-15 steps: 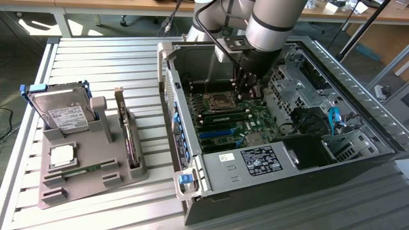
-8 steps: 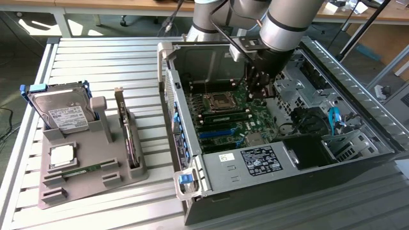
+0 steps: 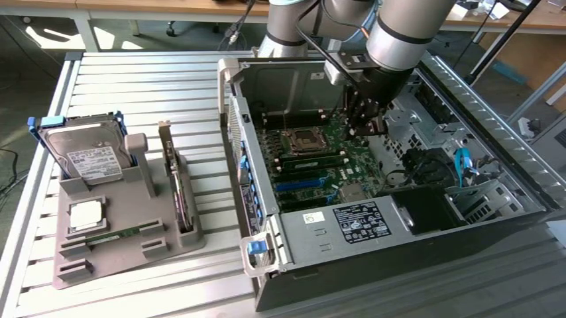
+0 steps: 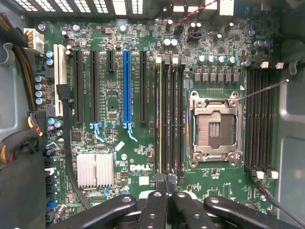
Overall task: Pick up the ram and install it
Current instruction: 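Insert the ram into the slot, then press down the ram until it locks into place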
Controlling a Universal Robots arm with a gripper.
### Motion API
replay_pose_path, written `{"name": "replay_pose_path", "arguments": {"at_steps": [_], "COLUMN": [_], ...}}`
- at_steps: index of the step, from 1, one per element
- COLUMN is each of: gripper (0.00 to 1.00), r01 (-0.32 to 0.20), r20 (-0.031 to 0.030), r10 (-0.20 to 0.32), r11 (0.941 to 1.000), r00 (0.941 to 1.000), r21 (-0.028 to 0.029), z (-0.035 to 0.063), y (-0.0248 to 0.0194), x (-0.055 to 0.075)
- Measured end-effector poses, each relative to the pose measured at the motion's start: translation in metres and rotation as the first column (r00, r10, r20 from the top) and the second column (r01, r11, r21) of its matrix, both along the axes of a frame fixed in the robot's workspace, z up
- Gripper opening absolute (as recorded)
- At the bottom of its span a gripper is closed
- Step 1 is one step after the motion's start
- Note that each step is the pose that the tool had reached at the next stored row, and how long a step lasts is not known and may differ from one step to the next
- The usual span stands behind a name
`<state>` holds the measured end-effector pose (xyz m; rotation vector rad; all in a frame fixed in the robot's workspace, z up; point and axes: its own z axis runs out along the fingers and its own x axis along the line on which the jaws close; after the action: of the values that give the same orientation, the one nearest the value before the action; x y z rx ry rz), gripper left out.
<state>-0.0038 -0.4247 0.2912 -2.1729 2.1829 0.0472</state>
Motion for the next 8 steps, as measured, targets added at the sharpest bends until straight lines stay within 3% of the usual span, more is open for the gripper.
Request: {"name": "replay_pose_path", "arguments": {"at_steps": [8], "gripper": [0.11], "r01": [0.0], "r20": [0.0], "r10": [0.0], "r11": [1.0], "r00": [1.0], "r21": [0.0], "z": [0.0], "y": [0.0], "x": [0.0]}}
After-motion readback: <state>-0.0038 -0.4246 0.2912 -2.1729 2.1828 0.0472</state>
